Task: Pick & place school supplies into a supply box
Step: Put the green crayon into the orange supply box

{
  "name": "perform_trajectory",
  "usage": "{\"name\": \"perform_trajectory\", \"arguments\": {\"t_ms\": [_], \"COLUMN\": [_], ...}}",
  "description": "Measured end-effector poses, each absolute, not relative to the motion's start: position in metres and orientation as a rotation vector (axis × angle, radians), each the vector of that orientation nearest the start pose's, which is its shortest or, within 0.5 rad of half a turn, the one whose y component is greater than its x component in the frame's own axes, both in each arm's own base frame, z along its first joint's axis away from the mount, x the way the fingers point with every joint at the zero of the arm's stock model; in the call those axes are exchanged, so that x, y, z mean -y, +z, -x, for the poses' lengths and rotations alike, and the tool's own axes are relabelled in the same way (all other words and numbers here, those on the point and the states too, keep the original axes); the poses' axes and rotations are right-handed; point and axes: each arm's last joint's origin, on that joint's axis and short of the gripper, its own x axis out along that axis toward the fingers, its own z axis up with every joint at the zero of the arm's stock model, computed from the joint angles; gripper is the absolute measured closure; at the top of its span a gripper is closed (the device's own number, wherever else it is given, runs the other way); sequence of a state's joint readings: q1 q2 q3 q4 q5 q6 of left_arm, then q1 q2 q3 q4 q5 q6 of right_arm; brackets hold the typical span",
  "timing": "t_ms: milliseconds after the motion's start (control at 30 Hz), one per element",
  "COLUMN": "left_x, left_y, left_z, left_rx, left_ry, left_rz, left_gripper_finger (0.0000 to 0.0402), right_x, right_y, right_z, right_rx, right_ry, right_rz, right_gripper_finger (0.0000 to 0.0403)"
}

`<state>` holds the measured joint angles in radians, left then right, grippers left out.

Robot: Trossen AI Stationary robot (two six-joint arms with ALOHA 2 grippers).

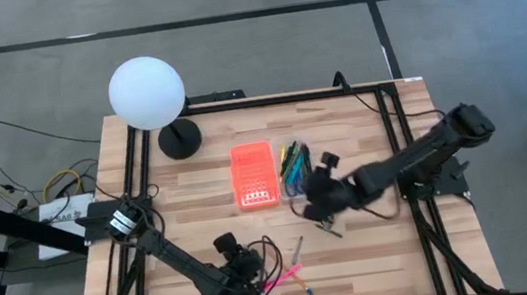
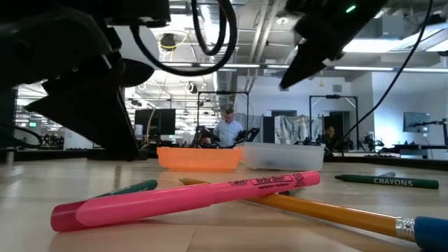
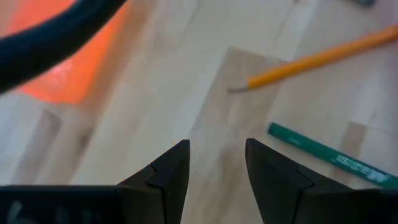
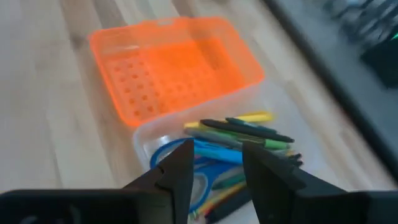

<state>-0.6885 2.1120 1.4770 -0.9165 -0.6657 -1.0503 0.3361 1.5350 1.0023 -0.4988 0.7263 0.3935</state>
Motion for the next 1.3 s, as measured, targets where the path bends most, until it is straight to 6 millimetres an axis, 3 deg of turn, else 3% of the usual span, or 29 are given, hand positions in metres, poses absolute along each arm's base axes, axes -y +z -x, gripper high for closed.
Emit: {"name": "perform_trajectory", "arguments": {"t_ms": [333,500,633,867,1300], "left_x": [0.245,0.245,0.24,0.229,0.215], "left_y": [0.161,0.162,0.161,0.161,0.16], "left_z": [-0.326,-0.331,-0.338,-0.35,-0.354], "left_rx": [-1.037,-1.074,-1.092,-1.148,-1.165], "left_ry": [0.502,0.488,0.484,0.457,0.529], "left_rz": [0.127,0.238,0.337,0.449,0.468], "left_gripper_finger": [0.0251,0.0251,0.0251,0.0243,0.0235], "right_x": [-0.154,-0.177,-0.187,-0.197,-0.193], "right_y": [0.22,0.205,0.203,0.207,0.206], "right_z": [-0.213,-0.174,-0.154,-0.138,-0.145], "right_rx": [-0.614,-0.564,-0.458,-0.333,-0.36], "right_ry": [-0.59,-0.484,-0.448,-0.414,-0.439], "right_rz": [0.381,0.467,0.57,0.609,0.577], "right_gripper_finger": [0.028,0.028,0.028,0.0282,0.0282]}}
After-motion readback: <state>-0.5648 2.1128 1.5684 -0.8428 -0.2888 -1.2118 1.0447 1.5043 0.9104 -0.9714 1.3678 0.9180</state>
